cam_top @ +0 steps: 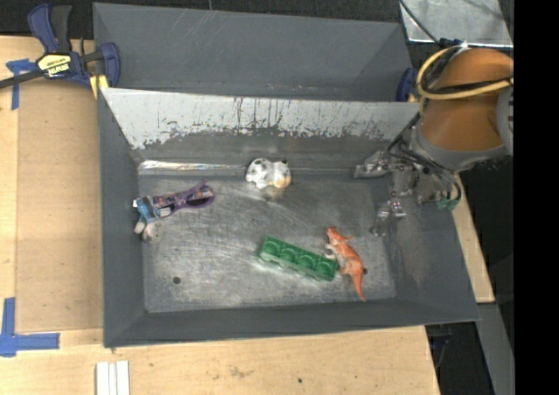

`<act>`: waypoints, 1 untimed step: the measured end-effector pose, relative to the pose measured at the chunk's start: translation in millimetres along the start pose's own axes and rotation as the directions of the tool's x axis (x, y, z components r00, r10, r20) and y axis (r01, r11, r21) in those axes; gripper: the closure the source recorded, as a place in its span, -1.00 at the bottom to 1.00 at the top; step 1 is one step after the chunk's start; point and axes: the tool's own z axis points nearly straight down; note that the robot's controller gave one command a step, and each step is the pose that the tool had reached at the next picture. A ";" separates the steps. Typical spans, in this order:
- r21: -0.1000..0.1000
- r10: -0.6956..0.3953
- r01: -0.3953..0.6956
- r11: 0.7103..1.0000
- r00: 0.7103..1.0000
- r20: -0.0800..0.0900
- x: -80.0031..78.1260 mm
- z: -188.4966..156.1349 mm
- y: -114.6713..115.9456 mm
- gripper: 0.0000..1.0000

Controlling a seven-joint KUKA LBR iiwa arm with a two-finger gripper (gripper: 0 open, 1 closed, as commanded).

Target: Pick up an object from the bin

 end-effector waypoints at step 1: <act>-0.001 -0.003 0.003 1.000 1.000 0.000 32.8 30.2 21.1 -1.00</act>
Offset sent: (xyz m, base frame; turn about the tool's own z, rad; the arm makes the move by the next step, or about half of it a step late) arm -0.0260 0.0690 -0.0024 -0.0207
